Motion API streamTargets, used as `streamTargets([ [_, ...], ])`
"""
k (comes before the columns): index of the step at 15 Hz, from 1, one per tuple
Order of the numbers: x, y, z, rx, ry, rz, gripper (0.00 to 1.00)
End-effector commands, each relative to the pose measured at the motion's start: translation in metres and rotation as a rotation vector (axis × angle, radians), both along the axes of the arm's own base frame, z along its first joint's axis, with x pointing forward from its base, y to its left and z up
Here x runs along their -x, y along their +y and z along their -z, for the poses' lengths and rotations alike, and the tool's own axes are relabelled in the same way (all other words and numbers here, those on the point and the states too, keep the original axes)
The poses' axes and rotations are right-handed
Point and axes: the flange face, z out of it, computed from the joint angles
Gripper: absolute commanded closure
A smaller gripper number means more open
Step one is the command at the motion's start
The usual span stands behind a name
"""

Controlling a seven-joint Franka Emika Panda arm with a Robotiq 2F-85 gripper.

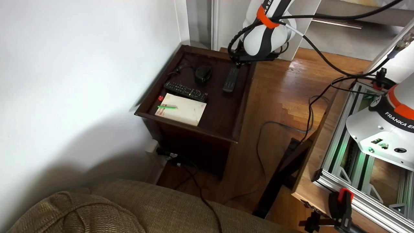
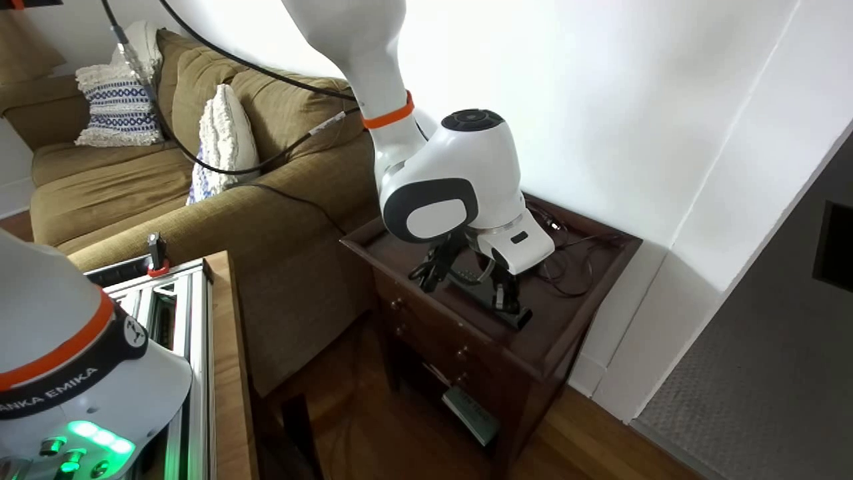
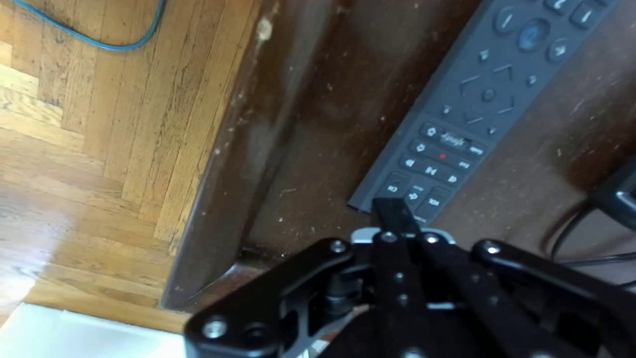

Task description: Press the top left button on the black remote

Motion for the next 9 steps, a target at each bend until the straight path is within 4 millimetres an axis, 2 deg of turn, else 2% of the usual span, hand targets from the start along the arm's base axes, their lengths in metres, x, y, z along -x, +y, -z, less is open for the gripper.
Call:
streamTargets([
  [1, -0.0029, -0.0024, 0.0091, 0.027, -0.006, 0.007, 1.0],
  [9, -0.0072, 0.0046, 0.0118, 0.017, -0.009, 0.028, 1.0],
])
